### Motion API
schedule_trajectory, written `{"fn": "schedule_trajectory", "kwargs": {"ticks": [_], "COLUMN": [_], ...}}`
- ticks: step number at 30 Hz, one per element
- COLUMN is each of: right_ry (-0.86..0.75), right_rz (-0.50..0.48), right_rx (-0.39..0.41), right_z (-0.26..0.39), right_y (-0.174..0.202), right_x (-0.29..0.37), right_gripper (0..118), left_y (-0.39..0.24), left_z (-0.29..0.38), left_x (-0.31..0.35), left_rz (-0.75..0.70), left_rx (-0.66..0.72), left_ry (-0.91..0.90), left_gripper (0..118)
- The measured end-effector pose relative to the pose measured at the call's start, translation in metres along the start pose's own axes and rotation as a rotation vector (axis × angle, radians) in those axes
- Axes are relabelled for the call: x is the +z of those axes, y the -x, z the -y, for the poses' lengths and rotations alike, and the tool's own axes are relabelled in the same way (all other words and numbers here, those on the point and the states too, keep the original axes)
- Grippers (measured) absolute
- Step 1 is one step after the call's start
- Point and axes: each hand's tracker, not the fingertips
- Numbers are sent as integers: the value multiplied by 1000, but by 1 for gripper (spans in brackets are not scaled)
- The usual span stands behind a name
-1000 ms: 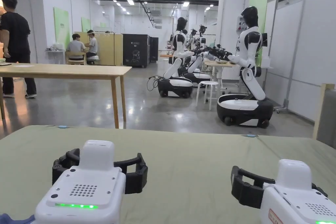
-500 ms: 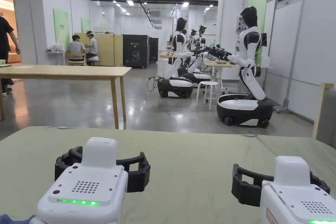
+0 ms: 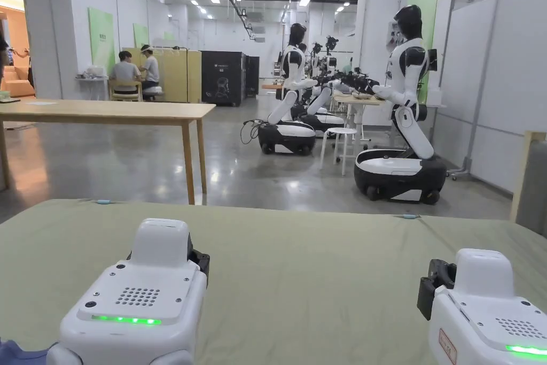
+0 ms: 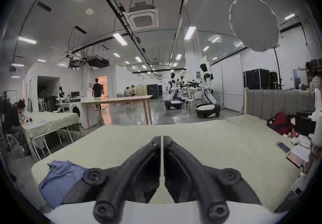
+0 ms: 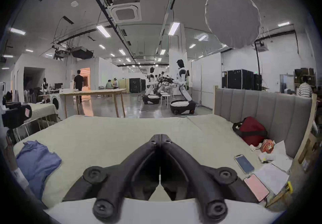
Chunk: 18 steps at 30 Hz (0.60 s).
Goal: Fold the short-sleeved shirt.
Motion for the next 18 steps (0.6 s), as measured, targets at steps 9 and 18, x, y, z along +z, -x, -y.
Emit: {"fn": "schedule_trajectory", "kwargs": {"ticks": [9,18], "right_ry": [32,93], "right_rz": [4,-132], "right_rx": [31,82], "right_z": [4,13], "right_y": [1,57], "right_x": [-7,-31], "right_gripper": [0,0], "left_y": [-29,21], "left_z": [-9,-7], "left_x": [16,33], "left_rz": [45,-76], "left_rx": [-9,-8], "left_ry": [48,98], "left_gripper": [0,0]}}
